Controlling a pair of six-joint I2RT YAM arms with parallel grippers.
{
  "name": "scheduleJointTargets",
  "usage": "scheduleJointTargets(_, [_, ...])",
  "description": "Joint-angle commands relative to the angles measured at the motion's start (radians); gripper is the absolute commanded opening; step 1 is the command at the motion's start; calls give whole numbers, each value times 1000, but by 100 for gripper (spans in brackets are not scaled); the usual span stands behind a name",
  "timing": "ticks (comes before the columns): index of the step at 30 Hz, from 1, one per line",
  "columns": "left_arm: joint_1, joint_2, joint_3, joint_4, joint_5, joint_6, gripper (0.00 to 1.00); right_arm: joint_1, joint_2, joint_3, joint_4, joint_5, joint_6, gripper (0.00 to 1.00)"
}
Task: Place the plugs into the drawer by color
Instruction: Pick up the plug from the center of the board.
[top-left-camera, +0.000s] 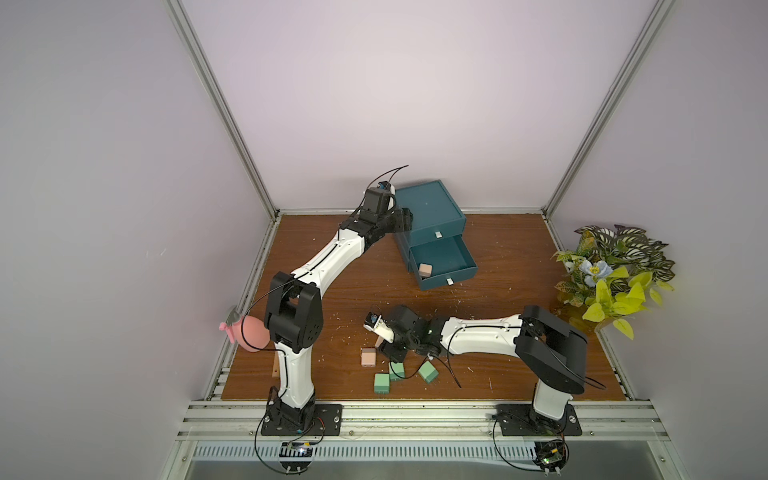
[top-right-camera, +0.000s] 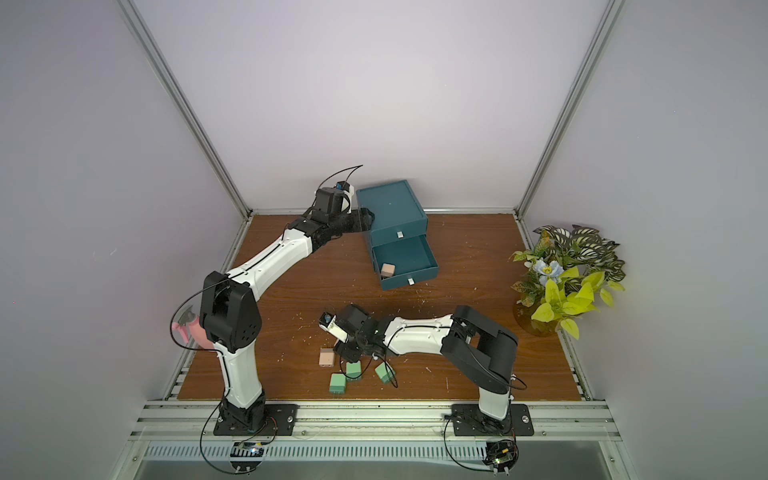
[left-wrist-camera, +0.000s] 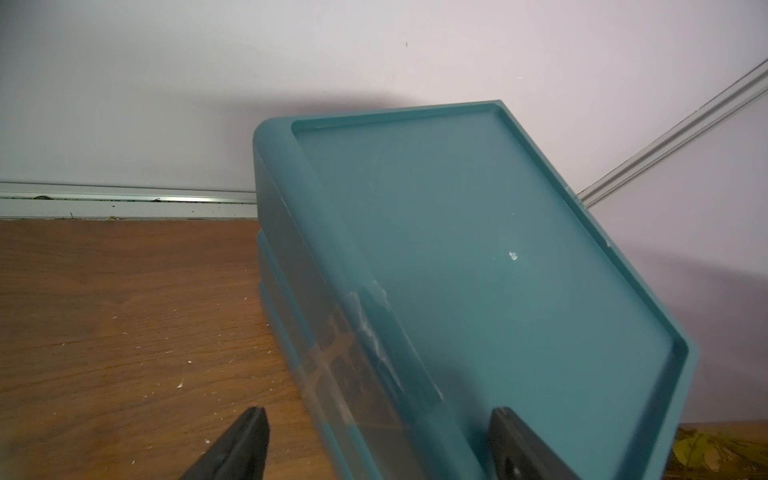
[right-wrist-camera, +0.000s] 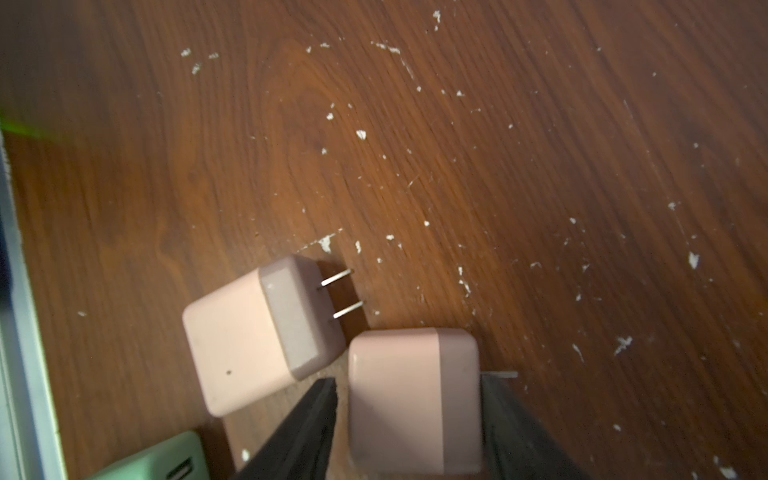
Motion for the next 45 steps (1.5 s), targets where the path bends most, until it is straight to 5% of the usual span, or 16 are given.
scheduleJointTargets(1, [-1,-8,-25,-79,-9,12,79,8,8,23,6,13,8,62])
scheduleJointTargets(32, [-3,-7,-25,-77,-16,12,79,-2,-123,116,-134,128,132,51])
scheduleJointTargets(45, [0,5,-14,-74,-15,12,79,-235,-318,212,-289,170,186,50])
